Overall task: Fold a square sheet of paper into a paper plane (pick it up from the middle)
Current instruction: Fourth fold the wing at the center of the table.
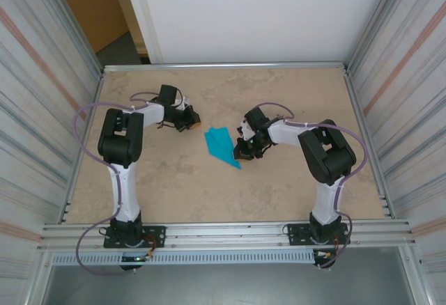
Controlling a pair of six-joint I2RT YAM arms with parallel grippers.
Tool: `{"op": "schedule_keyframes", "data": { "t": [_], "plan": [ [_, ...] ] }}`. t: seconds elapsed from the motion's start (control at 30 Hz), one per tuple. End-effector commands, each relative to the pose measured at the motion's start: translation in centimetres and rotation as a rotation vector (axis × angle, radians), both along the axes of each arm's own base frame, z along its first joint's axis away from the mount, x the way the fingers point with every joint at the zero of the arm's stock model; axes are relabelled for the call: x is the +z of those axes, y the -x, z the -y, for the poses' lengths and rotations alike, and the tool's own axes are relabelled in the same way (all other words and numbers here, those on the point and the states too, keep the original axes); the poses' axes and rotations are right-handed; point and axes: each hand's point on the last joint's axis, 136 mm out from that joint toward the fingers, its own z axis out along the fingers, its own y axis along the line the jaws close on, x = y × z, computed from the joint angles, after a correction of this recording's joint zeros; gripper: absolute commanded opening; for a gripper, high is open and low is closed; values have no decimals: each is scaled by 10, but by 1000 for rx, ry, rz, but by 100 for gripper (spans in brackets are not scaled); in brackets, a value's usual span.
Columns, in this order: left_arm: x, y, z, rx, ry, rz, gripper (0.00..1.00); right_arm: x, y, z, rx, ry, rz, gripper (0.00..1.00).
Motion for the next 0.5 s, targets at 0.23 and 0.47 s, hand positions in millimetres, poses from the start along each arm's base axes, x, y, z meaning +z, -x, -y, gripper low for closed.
{"op": "schedule_keyframes", "data": {
  "t": [0.23, 0.47],
  "plan": [
    [87, 25, -5, 60, 22, 155, 27, 69, -37, -7, -94, -132, 161, 40],
    [83, 69, -21, 157, 29, 153, 54, 69, -52, 8, -63, -128, 226, 48]
  ]
}}
